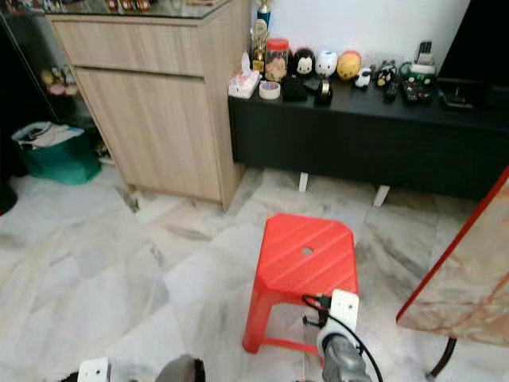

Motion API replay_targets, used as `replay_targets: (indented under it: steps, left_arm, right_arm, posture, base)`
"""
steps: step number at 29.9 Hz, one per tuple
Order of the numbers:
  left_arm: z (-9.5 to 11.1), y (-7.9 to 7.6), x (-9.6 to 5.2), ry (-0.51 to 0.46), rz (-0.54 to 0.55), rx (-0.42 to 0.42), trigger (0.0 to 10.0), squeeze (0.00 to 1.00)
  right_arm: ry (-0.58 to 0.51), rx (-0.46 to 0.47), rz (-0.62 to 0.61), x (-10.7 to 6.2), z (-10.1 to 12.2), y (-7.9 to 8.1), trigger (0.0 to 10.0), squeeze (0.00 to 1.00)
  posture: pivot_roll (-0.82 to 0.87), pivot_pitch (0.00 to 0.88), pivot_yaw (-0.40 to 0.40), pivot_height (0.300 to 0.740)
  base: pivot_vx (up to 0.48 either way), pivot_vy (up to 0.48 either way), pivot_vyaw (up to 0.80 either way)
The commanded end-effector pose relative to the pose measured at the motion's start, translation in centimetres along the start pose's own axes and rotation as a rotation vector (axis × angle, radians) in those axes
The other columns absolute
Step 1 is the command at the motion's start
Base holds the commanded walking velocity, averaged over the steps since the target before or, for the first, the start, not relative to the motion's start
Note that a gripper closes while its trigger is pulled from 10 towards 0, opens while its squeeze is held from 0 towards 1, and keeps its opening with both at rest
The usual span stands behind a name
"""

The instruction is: Hang keys on a hook

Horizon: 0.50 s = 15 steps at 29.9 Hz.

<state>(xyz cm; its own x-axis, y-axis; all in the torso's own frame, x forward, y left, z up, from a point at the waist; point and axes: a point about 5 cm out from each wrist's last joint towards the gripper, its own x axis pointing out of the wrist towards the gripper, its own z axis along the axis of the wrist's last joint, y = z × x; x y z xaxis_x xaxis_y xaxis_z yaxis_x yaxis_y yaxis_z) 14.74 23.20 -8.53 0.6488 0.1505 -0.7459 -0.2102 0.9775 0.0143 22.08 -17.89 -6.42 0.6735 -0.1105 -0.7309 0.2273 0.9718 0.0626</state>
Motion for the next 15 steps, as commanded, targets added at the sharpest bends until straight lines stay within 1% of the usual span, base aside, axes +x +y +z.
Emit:
replay_targets:
  steps: [1, 3, 5, 7, 9, 12, 13, 15]
  left_arm:
    - [-0.5, 0.1, -0.1, 0.020, 0.005, 0.015, 10.0, 0.00]
    - [-0.4, 0.1, -0.1, 0.019, 0.004, 0.016, 10.0, 0.00]
    - [-0.4, 0.1, -0.1, 0.023, 0.004, 0.027, 10.0, 0.00]
    - [-0.4, 0.1, -0.1, 0.021, 0.002, 0.028, 10.0, 0.00]
    - [-0.3, 0.1, -0.1, 0.021, -0.001, 0.031, 10.0, 0.00]
    - [-0.3, 0.1, 0.0, 0.030, -0.009, 0.040, 10.0, 0.00]
    - [-0.3, 0.1, 0.0, 0.030, -0.009, 0.040, 10.0, 0.00]
    - [-0.4, 0.2, -0.1, 0.042, -0.009, 0.043, 10.0, 0.00]
  right_arm:
    - [0.032, -0.027, -0.013, -0.1, -0.6, -0.5, 10.0, 0.00]
    - [0.061, -0.049, -0.011, -0.2, -1.3, -0.7, 10.0, 0.00]
    - [0.116, -0.067, -0.016, -0.6, -2.7, -1.2, 10.0, 0.00]
    - [0.149, -0.095, -0.021, -0.8, -3.4, -1.5, 10.0, 0.00]
    - [0.189, -0.086, -0.034, -1.1, -4.5, -2.0, 10.0, 0.00]
    - [0.231, -0.086, -0.038, -1.4, -5.5, -2.3, 10.0, 0.00]
    - [0.231, -0.086, -0.038, -1.4, -5.5, -2.3, 10.0, 0.00]
    - [0.310, -0.098, -0.030, -2.0, -7.1, -2.7, 10.0, 0.00]
  posture:
    - [0.07, 0.006, -0.005, 0.730]
    - [0.06, 0.009, -0.005, 0.740]
    - [0.06, 0.015, -0.004, 0.740]
    - [0.06, 0.015, -0.004, 0.740]
    - [0.07, 0.016, -0.003, 0.740]
    - [0.06, 0.013, -0.002, 0.740]
    - [0.06, 0.013, -0.002, 0.740]
    - [0.06, 0.012, 0.000, 0.740]
  base:
    - [0.000, 0.000, 0.00]
    - [0.000, 0.000, 0.00]
    - [0.000, 0.000, 0.00]
    - [0.000, 0.000, 0.00]
    - [0.000, 0.000, 0.00]
    - [0.000, 0.000, 0.00]
    - [0.000, 0.000, 0.00]
    - [0.000, 0.000, 0.00]
